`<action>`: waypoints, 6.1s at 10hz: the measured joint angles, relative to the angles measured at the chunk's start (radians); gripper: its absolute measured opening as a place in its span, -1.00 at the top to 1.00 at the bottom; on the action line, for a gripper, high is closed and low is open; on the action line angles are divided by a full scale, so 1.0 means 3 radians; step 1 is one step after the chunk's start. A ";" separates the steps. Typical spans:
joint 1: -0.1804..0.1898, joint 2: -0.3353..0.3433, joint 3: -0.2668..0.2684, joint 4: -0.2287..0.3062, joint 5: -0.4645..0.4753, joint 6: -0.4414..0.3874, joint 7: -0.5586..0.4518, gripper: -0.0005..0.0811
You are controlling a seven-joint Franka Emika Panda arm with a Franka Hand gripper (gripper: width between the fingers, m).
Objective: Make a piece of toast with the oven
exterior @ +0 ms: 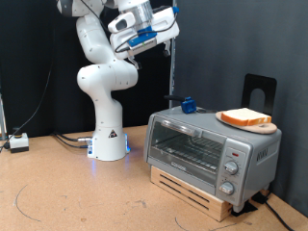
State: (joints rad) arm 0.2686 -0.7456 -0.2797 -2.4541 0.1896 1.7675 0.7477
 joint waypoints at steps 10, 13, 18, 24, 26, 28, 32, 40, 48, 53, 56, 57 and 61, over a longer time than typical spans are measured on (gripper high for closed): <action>0.0062 0.0034 -0.0213 -0.0177 0.0056 0.0228 -0.0858 -0.99; 0.0077 0.0040 -0.0208 -0.0182 0.0065 0.0081 -0.0842 -0.99; 0.0090 0.0440 -0.0027 -0.0457 0.0064 0.0650 -0.0583 -0.99; 0.0106 0.0762 0.0028 -0.0789 0.0036 0.1138 -0.0732 -0.99; 0.0126 0.0770 0.0068 -0.0894 0.0063 0.1249 -0.0752 -0.99; 0.0175 0.0770 0.0111 -0.0960 0.0105 0.1315 -0.0760 -0.99; 0.0115 0.0861 0.0139 -0.1068 0.0042 0.1590 -0.0674 -0.99; -0.0230 0.1412 -0.0023 -0.0758 -0.0088 0.1804 -0.0648 -0.99; -0.0263 0.1872 -0.0158 -0.0542 -0.0094 0.2013 -0.0859 -0.99; -0.0374 0.2275 -0.0205 -0.0463 -0.0121 0.2388 -0.0835 -0.99; -0.0377 0.2650 -0.0200 -0.0220 0.0364 0.2423 -0.0917 -0.99; -0.0377 0.2787 -0.0197 -0.0121 0.0481 0.2403 -0.0918 -0.99; -0.0392 0.3290 -0.0194 0.0236 0.0583 0.2286 -0.0912 -0.99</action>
State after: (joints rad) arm 0.1509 0.2415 -0.3380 -2.3833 0.3644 2.4533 0.4742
